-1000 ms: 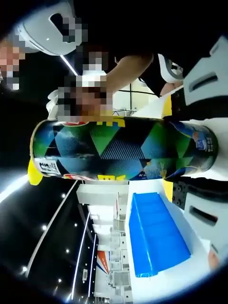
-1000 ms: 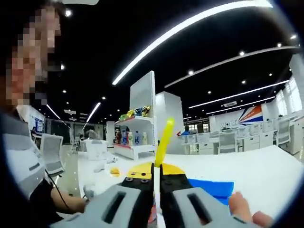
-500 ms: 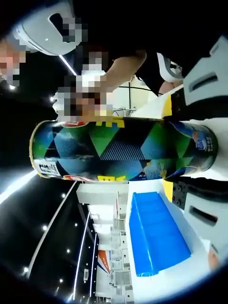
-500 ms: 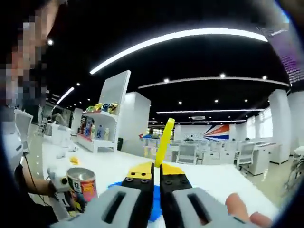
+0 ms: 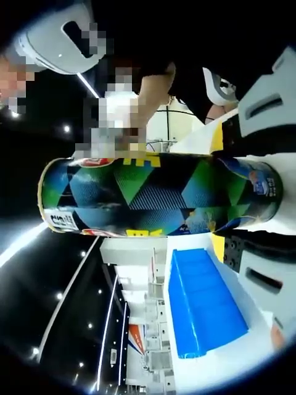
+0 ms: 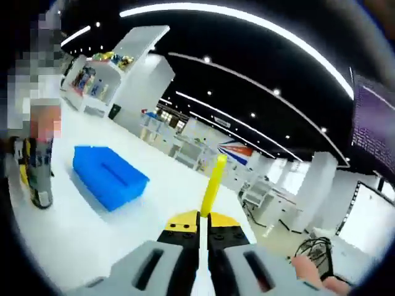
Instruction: Open the lid of the chip container on the table, take out the chips, place them into the box in front of the container, and close the lid
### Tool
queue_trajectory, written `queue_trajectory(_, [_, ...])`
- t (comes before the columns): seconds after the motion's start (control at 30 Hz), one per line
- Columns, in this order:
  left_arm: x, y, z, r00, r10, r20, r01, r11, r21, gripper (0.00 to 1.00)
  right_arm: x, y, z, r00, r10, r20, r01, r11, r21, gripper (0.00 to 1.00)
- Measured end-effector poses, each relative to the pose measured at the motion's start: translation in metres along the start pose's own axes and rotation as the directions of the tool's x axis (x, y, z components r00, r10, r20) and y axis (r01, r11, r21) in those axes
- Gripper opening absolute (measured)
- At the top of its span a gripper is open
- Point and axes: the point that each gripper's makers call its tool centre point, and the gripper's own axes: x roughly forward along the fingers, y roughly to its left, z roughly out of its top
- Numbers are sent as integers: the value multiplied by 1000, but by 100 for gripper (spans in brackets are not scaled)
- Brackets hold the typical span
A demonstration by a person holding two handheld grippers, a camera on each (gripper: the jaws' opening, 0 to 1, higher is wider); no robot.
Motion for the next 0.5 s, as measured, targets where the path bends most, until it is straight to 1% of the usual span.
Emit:
queue_trajectory(0.07, [0, 0, 0, 1000, 0, 1, 0, 1000, 2, 46, 5, 4, -21, 999, 3, -49, -3, 1000, -9, 0])
queue_trajectory(0.1, [0, 0, 0, 1000, 1, 0, -1, 1000, 3, 46, 7, 5, -27, 998, 0, -60, -1, 1000, -24, 0])
queue_trajectory(0.17, [0, 0, -1, 1000, 2, -1, -2, 1000, 2, 46, 10, 5, -40, 996, -13, -87, 6, 996, -85, 0])
queue_trajectory(0.2, [0, 0, -1, 1000, 2, -2, -2, 1000, 3, 46, 12, 5, -49, 993, -27, -112, 11, 990, -138, 0])
queue_trajectory(0.23, [0, 0, -1, 1000, 3, -2, -3, 1000, 3, 46, 13, 5, -54, 992, -37, -123, 13, 982, -187, 0])
queue_trajectory(0.27, [0, 0, -1, 1000, 3, -3, -3, 1000, 3, 46, 15, 6, -63, 988, -49, -145, 11, 968, -251, 0])
queue_trajectory(0.3, [0, 0, -1, 1000, 3, -3, -3, 1000, 4, 46, 16, 7, -69, 986, -49, -159, 1, 958, -287, 0])
queue_trajectory(0.37, [0, 0, -1, 1000, 4, -4, -4, 1000, 7, 46, 18, 13, -83, 980, -54, -194, -30, 914, -405, 1])
queue_trajectory(0.4, [0, 0, -1, 1000, 3, -4, -3, 1000, 7, 46, 20, 16, -91, 975, -66, -215, -47, 875, -481, 1])
queue_trajectory(0.43, [0, 1, -1, 1000, 3, -4, -3, 1000, 5, 46, 21, 18, -95, 973, -72, -219, -54, 853, -519, 1])
queue_trajectory(0.47, [0, 1, -1, 1000, 3, -5, -3, 1000, 4, 46, 22, 22, -103, 970, -67, -236, -79, 826, -558, 1])
queue_trajectory(0.5, [0, 1, -1, 1000, 3, -6, -3, 1000, 4, 46, 23, 23, -105, 968, -72, -239, -86, 804, -588, 1])
